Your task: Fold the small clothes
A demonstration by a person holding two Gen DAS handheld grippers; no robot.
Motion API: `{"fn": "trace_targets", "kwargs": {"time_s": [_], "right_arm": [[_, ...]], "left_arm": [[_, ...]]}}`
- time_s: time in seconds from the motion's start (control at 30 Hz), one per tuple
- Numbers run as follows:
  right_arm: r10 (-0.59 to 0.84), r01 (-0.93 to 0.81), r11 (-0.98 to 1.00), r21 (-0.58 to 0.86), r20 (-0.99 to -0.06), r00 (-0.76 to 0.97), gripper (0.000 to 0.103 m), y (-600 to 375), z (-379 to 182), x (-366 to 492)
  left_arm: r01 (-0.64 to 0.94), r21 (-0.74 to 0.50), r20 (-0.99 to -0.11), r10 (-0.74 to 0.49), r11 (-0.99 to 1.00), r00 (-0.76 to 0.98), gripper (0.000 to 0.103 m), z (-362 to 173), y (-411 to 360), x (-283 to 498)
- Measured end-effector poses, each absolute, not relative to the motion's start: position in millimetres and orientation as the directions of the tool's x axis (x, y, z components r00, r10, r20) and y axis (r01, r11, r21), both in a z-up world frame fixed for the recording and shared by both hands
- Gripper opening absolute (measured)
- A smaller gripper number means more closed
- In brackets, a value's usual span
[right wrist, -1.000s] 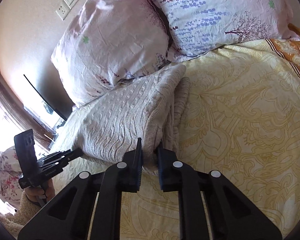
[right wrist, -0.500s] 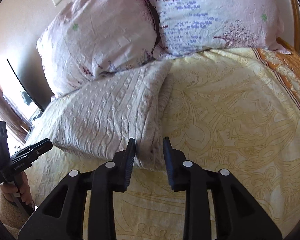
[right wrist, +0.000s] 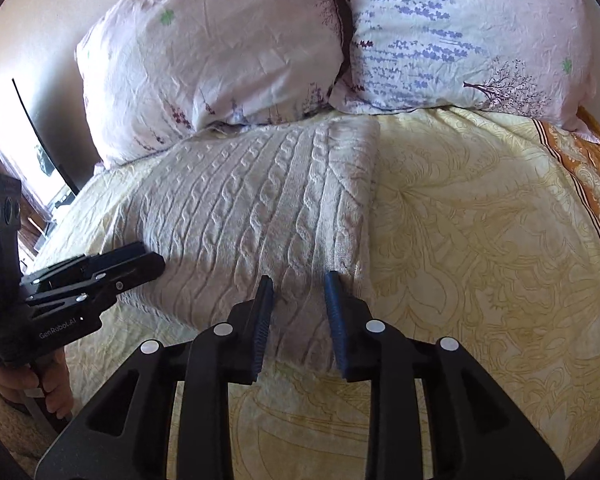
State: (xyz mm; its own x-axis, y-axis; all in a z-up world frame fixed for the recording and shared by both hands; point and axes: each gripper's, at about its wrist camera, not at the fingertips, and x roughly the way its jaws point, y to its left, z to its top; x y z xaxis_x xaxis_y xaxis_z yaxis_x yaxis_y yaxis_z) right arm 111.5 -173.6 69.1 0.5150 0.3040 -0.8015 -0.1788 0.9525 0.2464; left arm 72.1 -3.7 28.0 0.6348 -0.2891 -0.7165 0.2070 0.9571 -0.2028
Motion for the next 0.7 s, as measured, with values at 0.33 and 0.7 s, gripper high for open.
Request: {"fn": "trace_targets", "kwargs": {"time_s": [0.33, 0.7], "right_arm": [[0.299, -0.179, 0.954, 0.239, -0.773, 0.56, 0.035, -174, 81, 101], [0.153, -0.06, 0.988, 0.145, -0.807, 0.57, 0.099, -179, 82, 81]], "left_arm": [[0.204, -0.166, -0.712, -0.26, 0.965, 0.652, 0.057, 31, -5, 61], [0.04, -0.038, -0.725, -0.055, 0.998, 0.687, 0.094, 31, 32, 14]]}}
